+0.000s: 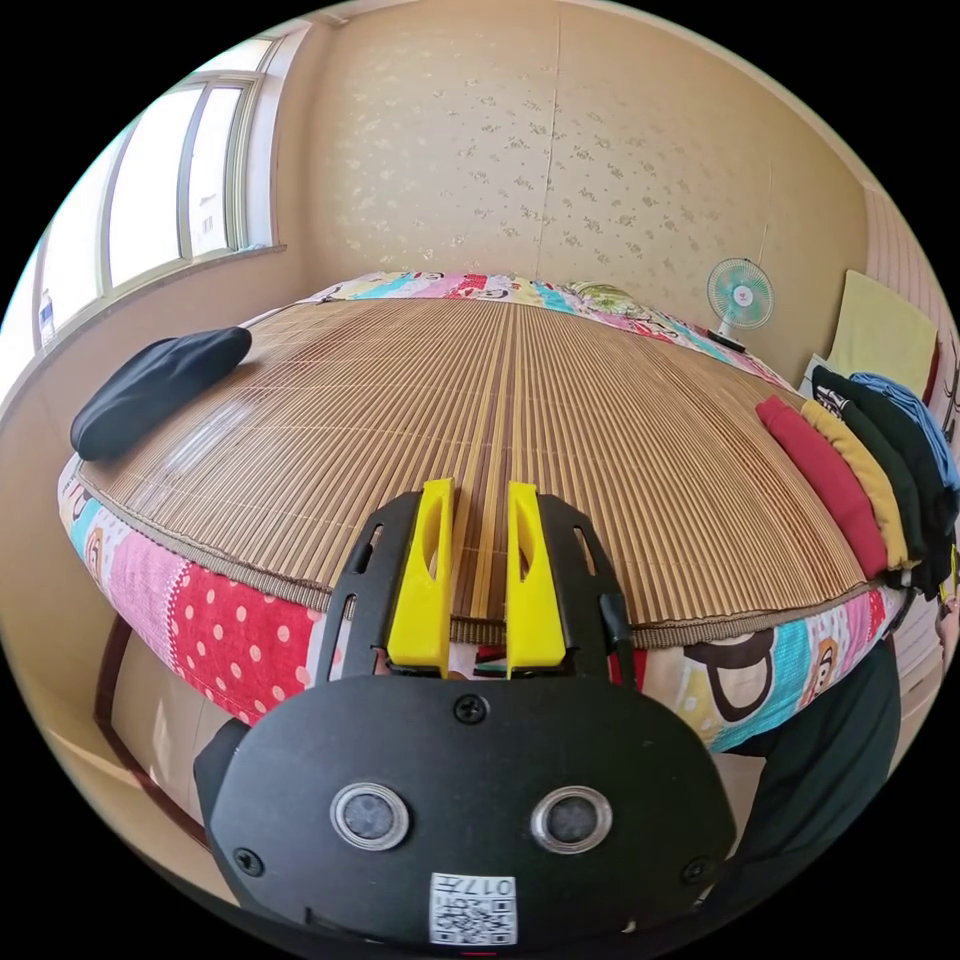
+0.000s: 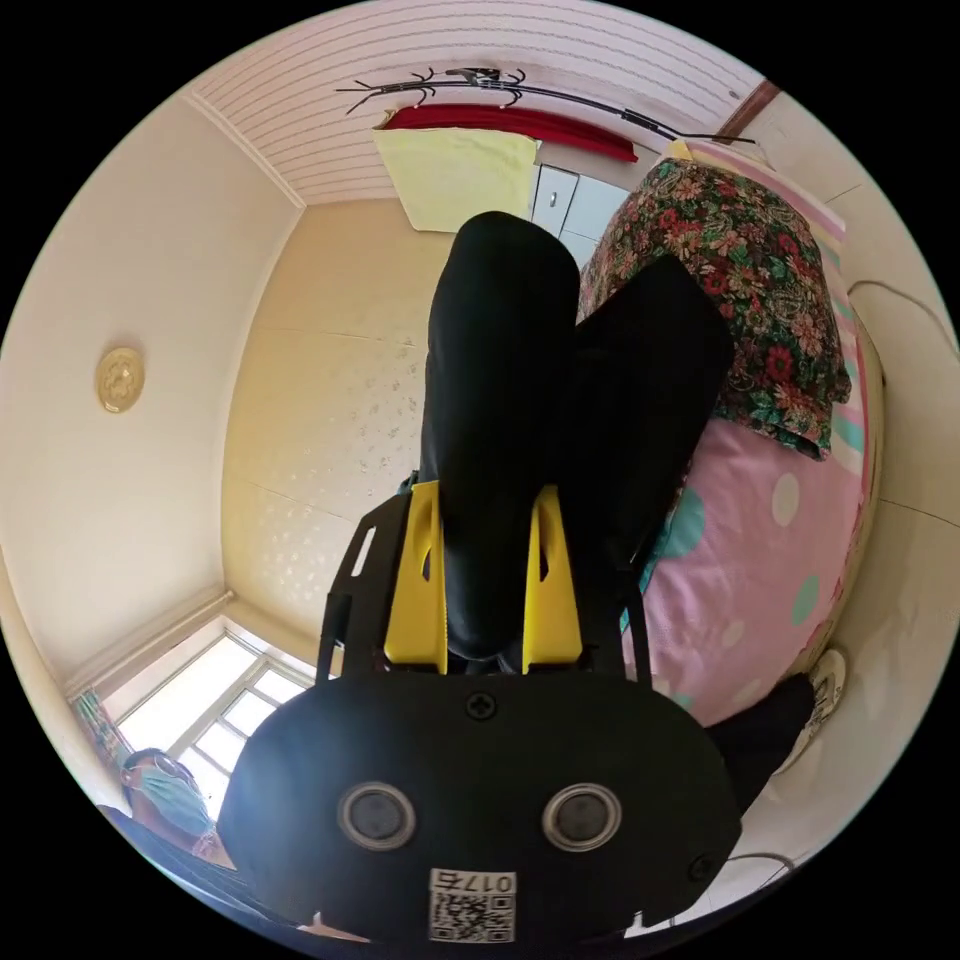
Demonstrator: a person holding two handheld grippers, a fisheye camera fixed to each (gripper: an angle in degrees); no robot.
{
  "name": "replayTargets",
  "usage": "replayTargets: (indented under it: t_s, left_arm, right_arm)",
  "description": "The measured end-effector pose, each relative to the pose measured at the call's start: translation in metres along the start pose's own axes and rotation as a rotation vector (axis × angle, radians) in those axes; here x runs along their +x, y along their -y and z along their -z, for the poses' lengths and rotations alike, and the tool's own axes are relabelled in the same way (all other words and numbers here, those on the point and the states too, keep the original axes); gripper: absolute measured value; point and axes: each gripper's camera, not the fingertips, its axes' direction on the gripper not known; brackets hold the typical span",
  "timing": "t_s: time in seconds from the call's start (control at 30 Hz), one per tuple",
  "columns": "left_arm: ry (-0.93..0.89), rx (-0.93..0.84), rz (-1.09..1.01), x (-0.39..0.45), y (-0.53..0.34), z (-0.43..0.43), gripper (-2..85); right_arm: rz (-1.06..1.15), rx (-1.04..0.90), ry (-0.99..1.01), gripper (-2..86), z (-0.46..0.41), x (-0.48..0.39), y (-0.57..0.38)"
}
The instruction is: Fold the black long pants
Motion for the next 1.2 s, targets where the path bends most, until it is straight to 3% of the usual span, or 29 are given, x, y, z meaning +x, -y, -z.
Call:
replayTargets:
  t_s: [0.1,0.17,0.23,0.37,0.43,0.6,1.07,1.2]
  left_arm:
    - [-0.001,0.001,0.000,0.002,0.001,-0.001,8.6]
    - [0.001,0.001,0.000,0.003,0.002,-0.002,8.6]
    - [0.003,0.001,0.000,0.004,0.003,-0.002,8.6]
    - [0.008,0.001,0.000,0.007,0.004,-0.003,8.6]
    - [0.015,0.001,-0.002,0.010,0.006,-0.003,8.6]
    - [0.011,0.001,0.000,0.011,0.008,-0.002,8.5]
    - [-0.001,0.003,0.006,0.014,0.019,0.007,8.5]
    - [0.007,0.001,0.010,0.015,0.023,0.011,8.4]
  right_arm:
    - [-0.067,0.120,0.238,9.7,0.012,0.005,0.007]
    - [-0.067,0.160,0.290,10.2,0.011,-0.001,0.012]
    - [-0.011,0.105,0.162,11.5,0.004,-0.020,0.021]
    - [0.138,-0.205,-0.307,14.3,-0.041,-0.042,0.032]
    - [0.153,-0.255,-0.352,12.7,-0.051,-0.034,0.028]
    - [-0.056,-0.049,0.102,9.0,-0.034,-0.009,0.017]
    - [0.303,-0.088,0.127,8.5,-0.180,-0.213,-0.001]
    - [0.378,-0.090,0.249,8.5,-0.229,-0.276,-0.042]
